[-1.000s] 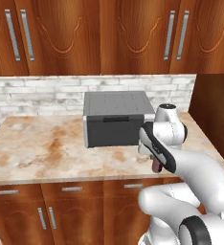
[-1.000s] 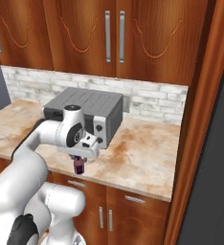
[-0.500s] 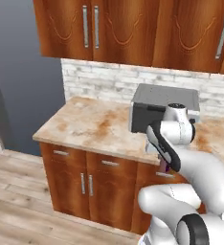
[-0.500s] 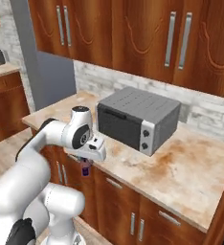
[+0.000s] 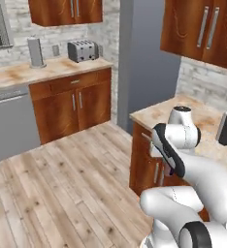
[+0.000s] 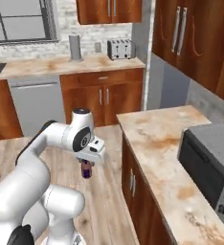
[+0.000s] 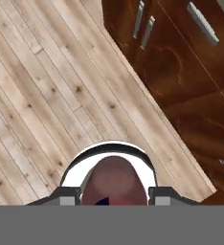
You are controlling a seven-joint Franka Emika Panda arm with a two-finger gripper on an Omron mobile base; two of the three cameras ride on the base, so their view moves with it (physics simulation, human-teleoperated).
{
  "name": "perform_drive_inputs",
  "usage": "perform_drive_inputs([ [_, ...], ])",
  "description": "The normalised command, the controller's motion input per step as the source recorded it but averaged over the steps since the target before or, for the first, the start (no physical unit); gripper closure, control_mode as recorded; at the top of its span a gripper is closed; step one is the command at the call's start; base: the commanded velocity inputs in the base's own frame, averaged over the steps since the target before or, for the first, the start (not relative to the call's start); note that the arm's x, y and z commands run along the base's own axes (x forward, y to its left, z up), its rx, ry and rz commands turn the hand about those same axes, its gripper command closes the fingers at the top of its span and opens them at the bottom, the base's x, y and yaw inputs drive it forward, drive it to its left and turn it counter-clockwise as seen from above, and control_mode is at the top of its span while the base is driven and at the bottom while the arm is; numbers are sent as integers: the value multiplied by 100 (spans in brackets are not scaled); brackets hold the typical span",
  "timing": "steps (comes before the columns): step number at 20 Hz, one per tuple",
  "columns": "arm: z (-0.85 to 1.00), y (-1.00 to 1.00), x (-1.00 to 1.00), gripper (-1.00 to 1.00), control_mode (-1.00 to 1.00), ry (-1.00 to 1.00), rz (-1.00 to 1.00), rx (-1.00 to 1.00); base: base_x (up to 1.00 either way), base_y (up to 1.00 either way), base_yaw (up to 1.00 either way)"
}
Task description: There is a wine glass and glass cup on the dining counter. Place the wine bottle next to the wine glass and the juice bottle next to the glass cup.
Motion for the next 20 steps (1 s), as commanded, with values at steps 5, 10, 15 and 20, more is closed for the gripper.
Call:
perform_drive_inputs([
  [5,0,0,0,100,100,0,0,0,-1,4,100],
  [10,0,0,0,100,100,0,0,0,4,7,96],
  [15,0,0,0,100,100,0,0,0,41,0,73],
  [20,0,0,0,100,100,0,0,0,76,-7,32],
])
